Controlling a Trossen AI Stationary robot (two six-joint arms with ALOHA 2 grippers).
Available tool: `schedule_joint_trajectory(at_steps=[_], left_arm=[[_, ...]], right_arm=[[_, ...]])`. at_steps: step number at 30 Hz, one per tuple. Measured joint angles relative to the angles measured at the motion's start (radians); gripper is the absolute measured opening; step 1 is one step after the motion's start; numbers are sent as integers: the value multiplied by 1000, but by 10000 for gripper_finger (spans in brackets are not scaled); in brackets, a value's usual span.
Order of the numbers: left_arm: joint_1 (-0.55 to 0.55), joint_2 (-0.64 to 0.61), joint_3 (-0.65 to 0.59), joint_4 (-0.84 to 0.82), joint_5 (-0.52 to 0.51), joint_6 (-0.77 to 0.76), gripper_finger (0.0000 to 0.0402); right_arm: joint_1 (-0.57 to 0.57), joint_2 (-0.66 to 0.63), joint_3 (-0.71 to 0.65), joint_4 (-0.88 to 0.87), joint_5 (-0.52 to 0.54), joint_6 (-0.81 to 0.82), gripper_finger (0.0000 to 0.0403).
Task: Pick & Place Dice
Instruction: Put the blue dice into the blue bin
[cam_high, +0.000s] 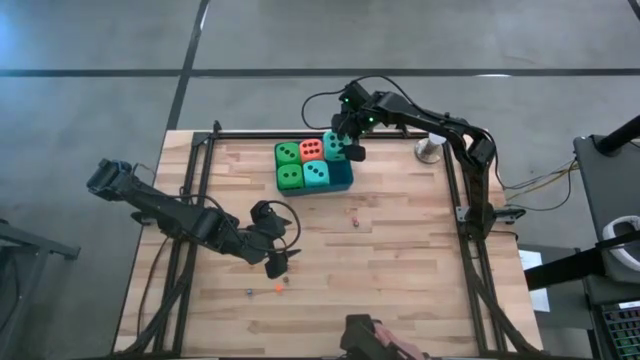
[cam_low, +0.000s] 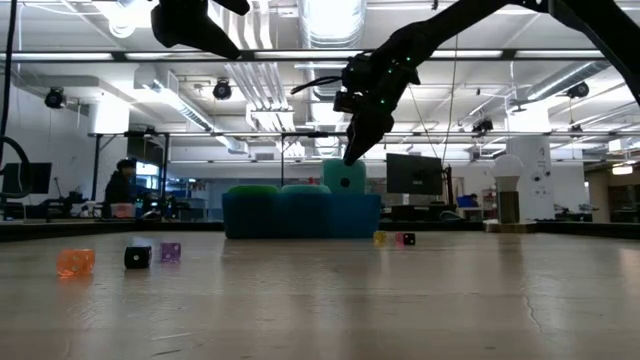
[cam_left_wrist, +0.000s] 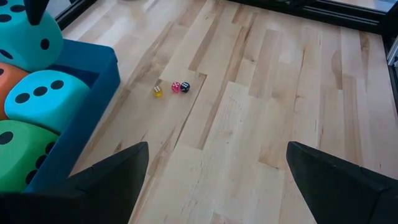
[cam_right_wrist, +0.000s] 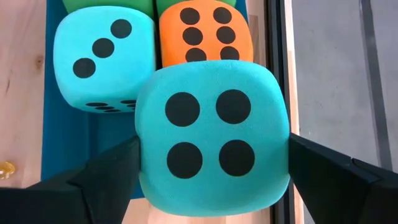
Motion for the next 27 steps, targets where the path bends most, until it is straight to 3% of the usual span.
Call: schedule_joint_trajectory(at_steps=[6, 27], left_arm=[[0, 0, 0, 0, 0, 0, 384], [0, 0, 0, 0, 0, 0, 381]], right_arm=[[0, 0, 0, 3, -7, -26, 397], [0, -2, 0, 54, -19, 1, 400]])
